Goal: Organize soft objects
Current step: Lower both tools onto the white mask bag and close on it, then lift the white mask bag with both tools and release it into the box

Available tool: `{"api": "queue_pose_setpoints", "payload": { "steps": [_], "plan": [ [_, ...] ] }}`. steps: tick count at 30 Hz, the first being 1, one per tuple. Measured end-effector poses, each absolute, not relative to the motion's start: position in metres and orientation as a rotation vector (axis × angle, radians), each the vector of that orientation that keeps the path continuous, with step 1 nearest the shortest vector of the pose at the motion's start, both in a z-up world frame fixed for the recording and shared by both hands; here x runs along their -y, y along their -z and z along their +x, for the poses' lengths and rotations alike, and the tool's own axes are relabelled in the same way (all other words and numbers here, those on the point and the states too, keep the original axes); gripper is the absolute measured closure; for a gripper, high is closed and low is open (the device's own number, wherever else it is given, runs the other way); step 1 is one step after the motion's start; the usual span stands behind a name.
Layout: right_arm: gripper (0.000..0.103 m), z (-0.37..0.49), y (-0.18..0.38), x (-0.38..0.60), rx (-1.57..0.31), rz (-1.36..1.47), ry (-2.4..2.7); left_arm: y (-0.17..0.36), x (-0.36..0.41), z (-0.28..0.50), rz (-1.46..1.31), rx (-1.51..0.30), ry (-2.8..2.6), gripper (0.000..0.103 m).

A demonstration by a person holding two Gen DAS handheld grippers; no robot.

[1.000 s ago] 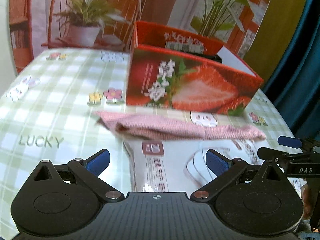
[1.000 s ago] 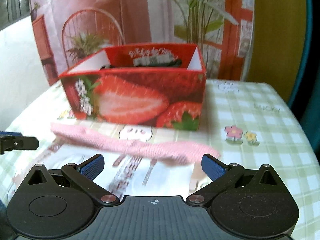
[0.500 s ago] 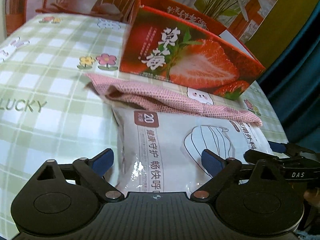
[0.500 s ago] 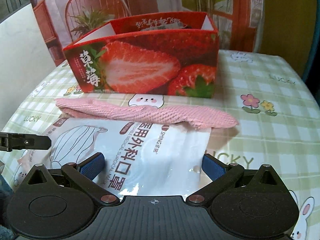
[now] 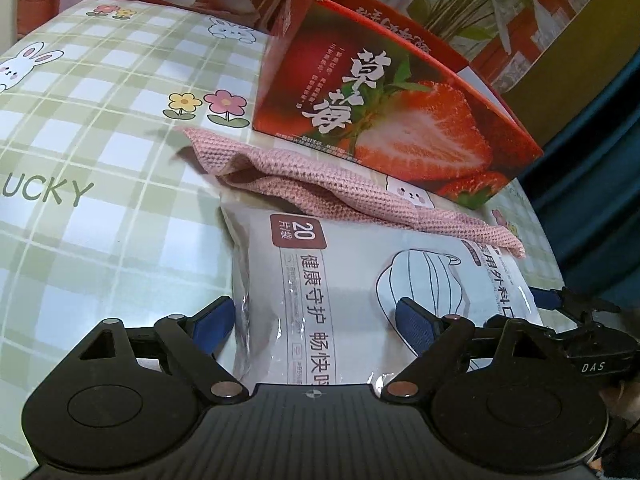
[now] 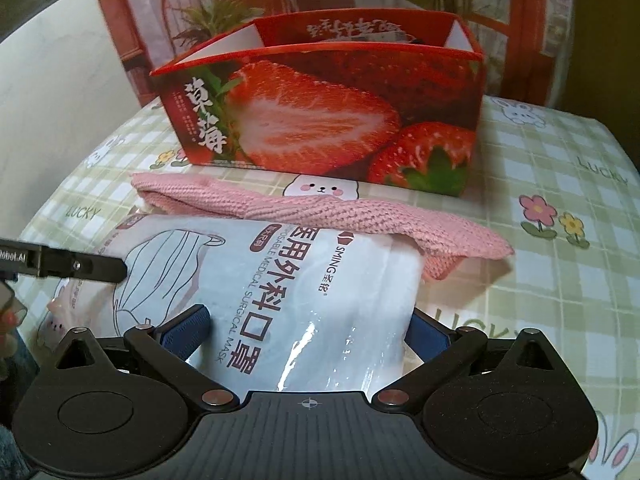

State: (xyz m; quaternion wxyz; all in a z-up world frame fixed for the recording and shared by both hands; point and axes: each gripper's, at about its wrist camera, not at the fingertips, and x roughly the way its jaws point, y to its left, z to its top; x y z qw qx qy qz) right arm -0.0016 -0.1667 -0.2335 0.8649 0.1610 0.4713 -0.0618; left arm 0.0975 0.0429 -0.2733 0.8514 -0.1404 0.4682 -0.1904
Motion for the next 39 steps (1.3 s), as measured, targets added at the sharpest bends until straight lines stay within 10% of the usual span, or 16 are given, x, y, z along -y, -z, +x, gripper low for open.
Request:
{"api": "queue_pose_setpoints", "payload": {
  "steps": [10, 39],
  "plan": [
    [0.026, 0.014, 0.226, 0.169, -1.016, 0.219, 0.013, 0.271, -0.045, 0.102, -0.345, -0.977, 0.432, 0.025],
    [0.036, 0.023, 0.211, 0.179, -0.938, 0.231, -0.08, 0.228, -0.05, 0.1, -0.329, -0.843, 0.475, 0.027]
  ]
}}
